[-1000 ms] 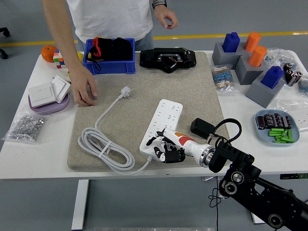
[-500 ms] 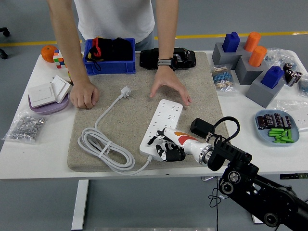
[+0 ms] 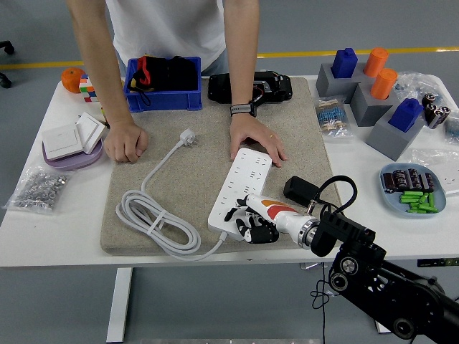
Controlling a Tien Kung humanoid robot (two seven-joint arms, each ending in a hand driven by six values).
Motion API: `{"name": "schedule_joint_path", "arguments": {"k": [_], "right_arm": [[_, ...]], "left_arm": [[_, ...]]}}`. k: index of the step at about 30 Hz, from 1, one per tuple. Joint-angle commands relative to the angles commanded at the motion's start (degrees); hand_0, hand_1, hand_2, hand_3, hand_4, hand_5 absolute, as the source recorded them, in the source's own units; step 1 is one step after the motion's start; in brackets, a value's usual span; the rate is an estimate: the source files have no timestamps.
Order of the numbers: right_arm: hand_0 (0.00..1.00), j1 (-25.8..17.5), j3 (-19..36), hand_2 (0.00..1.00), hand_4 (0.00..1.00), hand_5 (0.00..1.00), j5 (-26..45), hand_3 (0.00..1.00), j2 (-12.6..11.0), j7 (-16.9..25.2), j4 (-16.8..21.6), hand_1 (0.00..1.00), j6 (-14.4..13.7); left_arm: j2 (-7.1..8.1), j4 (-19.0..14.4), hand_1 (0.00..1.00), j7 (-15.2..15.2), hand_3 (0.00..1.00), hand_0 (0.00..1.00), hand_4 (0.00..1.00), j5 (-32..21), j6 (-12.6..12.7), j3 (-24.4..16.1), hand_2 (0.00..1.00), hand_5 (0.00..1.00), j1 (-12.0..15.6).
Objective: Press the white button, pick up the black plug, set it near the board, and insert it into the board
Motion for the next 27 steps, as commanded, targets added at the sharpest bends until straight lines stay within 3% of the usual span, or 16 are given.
{"name": "schedule_joint_path", "arguments": {"k": [15,27], "right_arm": [[0.002,0.09,1.24,0.102,0.341,0.002,-0.71,0.612,-0.10,0.51,-0.16,0.002,-0.44],[0.002,0.33,0.82,0.102,0.339,0.002,-1.76,0.607,-0.29,0.89,-2.79,0.002,-0.26]], "left_arm": [[0.00,0.00,0.665,-0.07,0.677,0.706,0.661,-0.13,0.01,0.12,0.585,0.269,-0.08],[-0.09,0.00,0.666,-0.04,0.677,0.706,0.661,-0.05,0.01,0.08,0.585,0.269,-0.16]]}}
